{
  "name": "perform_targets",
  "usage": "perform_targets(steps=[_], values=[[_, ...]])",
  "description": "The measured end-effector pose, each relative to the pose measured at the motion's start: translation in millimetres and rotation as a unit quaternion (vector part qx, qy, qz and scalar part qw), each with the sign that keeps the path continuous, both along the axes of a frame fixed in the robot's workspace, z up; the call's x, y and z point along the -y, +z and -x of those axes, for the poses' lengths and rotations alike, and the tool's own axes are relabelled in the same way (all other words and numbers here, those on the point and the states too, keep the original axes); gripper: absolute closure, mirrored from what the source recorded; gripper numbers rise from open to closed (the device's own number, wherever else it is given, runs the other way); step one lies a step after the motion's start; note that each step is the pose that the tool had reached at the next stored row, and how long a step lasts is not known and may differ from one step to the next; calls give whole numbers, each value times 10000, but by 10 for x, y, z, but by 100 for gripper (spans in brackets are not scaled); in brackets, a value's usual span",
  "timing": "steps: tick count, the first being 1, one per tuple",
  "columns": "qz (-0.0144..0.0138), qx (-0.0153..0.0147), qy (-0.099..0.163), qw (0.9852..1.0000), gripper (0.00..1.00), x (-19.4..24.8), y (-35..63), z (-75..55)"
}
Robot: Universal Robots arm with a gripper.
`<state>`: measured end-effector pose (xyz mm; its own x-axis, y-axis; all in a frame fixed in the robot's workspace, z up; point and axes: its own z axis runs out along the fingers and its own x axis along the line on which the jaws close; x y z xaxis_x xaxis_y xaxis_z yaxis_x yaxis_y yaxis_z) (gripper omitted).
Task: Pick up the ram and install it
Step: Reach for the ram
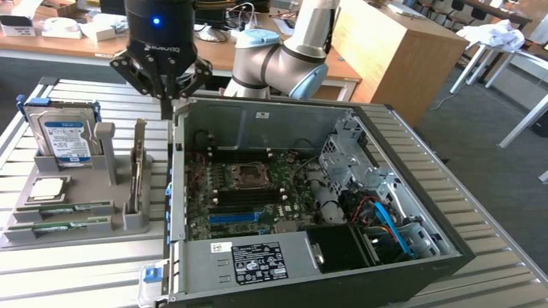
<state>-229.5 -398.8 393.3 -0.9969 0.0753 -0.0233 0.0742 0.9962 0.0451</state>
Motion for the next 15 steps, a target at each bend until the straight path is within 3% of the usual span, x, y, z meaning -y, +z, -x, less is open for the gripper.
perform_targets(steps=[15], values=[[0, 0, 0, 10000, 90, 0, 0, 316]])
